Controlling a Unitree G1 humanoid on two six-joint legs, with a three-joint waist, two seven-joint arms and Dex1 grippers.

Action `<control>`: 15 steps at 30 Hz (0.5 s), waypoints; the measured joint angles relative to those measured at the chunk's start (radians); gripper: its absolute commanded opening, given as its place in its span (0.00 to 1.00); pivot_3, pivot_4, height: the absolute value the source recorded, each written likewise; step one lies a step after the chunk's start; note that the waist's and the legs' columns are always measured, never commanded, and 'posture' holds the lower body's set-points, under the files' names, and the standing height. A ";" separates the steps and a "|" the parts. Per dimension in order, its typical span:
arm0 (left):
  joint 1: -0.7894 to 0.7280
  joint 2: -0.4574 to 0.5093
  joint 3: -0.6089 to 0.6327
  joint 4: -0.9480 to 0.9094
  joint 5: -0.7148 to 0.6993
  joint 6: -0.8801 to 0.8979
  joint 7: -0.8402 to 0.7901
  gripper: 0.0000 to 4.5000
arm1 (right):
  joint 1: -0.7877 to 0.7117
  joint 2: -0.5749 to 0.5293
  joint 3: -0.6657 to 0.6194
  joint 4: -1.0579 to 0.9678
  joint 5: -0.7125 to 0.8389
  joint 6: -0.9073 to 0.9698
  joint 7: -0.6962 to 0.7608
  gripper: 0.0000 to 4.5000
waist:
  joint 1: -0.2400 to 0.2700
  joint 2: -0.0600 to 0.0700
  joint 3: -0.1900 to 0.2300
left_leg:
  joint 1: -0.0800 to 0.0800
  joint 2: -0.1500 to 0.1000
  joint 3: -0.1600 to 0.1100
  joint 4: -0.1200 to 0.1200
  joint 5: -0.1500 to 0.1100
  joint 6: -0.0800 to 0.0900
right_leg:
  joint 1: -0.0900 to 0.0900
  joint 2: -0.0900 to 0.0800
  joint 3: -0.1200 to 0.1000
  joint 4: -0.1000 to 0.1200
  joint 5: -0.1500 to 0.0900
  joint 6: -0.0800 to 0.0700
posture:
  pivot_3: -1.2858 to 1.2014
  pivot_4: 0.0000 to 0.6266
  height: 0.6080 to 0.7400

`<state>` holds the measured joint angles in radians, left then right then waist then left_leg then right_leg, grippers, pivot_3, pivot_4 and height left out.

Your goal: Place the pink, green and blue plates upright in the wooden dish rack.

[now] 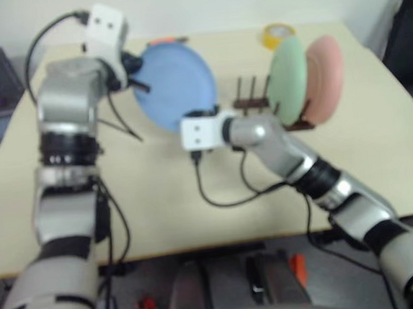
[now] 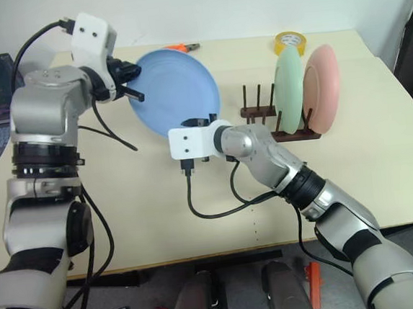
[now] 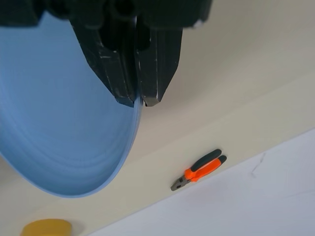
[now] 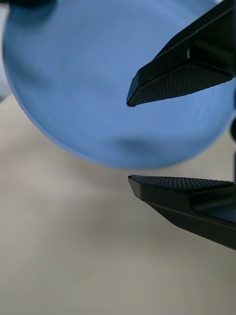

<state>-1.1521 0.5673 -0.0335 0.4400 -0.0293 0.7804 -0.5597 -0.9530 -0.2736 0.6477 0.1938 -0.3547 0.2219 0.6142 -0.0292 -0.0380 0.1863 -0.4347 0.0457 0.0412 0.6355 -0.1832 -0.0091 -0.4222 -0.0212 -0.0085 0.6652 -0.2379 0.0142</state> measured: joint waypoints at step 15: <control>-0.032 -0.011 0.050 -0.029 -0.107 0.110 -0.066 0.00 | 0.020 0.041 -0.013 0.091 -0.099 -0.056 -0.033 0.23 | 0.000 0.000 0.000 | 0.000 0.000 -0.001 0.000 0.002 -0.004 | 0.000 0.000 -0.001 0.001 0.000 0.001 | 0.52 0.24 1.00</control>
<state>-1.1842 0.5564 0.0163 0.4113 -0.1362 0.8905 -0.6254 -0.9327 -0.2328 0.6348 0.2852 -0.4537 0.1663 0.5814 -0.0294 -0.0379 0.1863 -0.4347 0.0455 0.0399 0.6354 -0.1810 -0.0130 -0.4220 -0.0210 -0.0091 0.6657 -0.2382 0.0148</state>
